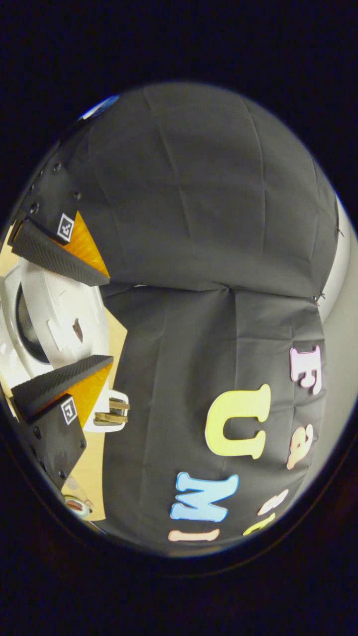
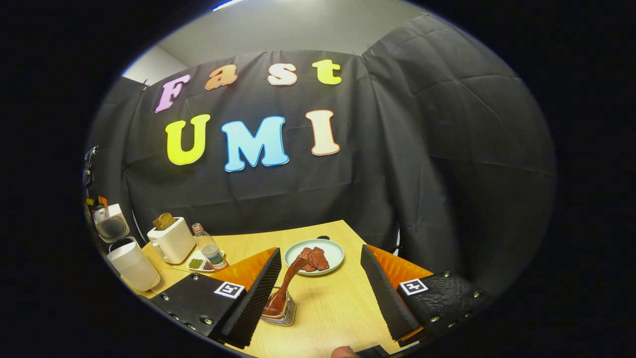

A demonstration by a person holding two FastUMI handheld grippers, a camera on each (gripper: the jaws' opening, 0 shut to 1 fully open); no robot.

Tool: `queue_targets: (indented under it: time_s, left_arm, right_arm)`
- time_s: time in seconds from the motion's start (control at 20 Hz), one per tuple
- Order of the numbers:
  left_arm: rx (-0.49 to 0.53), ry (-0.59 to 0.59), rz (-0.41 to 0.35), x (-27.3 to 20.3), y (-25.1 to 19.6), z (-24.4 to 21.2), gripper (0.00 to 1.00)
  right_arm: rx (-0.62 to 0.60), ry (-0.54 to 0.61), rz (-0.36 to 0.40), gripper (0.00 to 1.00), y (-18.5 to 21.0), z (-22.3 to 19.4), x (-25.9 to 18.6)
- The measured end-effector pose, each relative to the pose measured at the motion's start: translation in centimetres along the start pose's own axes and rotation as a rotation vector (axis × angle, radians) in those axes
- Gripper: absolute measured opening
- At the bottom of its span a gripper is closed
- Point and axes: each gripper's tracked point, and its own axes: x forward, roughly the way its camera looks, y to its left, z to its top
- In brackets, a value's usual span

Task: Close the left gripper, press the button to open the rice cooker; take a wooden spoon from the chopstick holder with the right hand, scoop a spoonful of rice and pour it into the rice cooker, then put the wooden spoon back into the chopstick holder.

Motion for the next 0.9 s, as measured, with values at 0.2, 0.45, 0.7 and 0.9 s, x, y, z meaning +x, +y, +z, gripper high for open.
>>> queue_targets:
  time_s: [0.2,0.45,0.7,0.9]
  left_arm:
    - [0.022,0.027,-0.003,-0.8,-1.2,-2.9,0.96]
    - [0.017,0.062,-0.005,-1.8,-2.1,-5.9,0.96]
    - [0.024,0.121,-0.01,-1.9,-2.9,-9.4,0.96]
    - [0.032,0.174,-0.011,-1.4,-2.9,-12.5,0.96]
  right_arm:
    - [-0.011,0.011,0.027,0.98,0.0,-0.4,0.2]
    - [-0.017,0.023,0.039,0.98,-0.6,-0.9,0.3]
    - [-0.011,0.034,0.032,0.98,-1.9,-1.6,0.0]
    - [-0.015,0.036,0.022,0.98,-2.9,-1.7,-0.2]
